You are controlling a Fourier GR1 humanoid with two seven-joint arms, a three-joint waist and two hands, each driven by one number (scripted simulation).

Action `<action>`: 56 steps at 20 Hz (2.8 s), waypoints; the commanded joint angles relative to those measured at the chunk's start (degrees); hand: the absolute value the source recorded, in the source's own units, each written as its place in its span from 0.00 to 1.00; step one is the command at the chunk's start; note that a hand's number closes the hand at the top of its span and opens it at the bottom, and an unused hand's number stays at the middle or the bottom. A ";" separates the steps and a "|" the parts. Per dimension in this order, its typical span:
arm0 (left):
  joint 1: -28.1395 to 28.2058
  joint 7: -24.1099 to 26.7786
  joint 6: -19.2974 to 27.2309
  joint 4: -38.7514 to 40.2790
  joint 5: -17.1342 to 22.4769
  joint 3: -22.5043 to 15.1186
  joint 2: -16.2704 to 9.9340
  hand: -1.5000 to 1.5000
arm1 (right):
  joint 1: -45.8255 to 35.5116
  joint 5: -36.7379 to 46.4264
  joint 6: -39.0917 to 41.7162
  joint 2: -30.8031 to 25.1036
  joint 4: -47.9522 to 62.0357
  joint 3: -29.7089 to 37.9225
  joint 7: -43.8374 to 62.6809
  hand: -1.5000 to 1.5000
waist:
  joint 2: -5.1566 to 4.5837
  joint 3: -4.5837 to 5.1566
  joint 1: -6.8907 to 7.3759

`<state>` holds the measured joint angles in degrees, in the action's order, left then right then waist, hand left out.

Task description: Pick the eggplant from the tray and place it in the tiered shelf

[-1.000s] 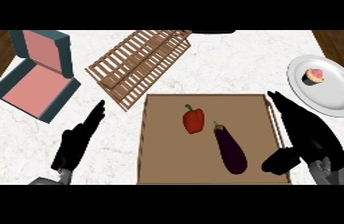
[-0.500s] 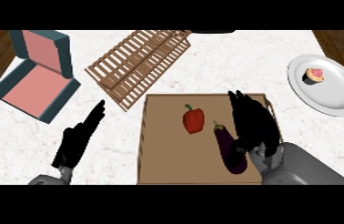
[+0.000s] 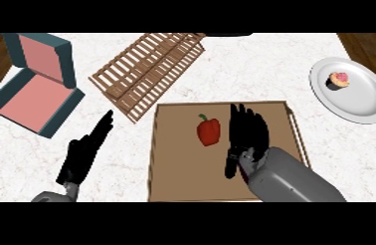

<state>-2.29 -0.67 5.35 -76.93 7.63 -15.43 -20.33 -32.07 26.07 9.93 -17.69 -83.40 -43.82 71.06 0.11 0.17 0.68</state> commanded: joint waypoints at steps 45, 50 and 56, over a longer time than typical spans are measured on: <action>-0.02 -0.50 -3.23 0.48 -3.39 4.03 3.40 0.50 | 5.79 27.29 8.41 10.93 16.37 8.89 -5.17 1.00 | -0.16 -0.15 -0.45; 1.53 -3.67 -4.97 -4.60 -2.92 5.74 2.19 0.50 | 3.17 29.71 10.18 10.55 11.96 12.25 -12.59 1.00 | -0.08 -0.18 -0.34; -0.65 -0.99 -3.52 -1.16 -4.39 4.04 3.37 0.50 | -3.20 16.59 9.58 -1.79 7.15 12.97 -52.88 1.00 | -1.14 -0.44 1.41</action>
<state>-2.22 -1.91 2.28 -78.16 3.23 -11.55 -16.73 -32.08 47.36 19.48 -14.47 -74.91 -32.15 34.78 -0.34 -0.08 1.29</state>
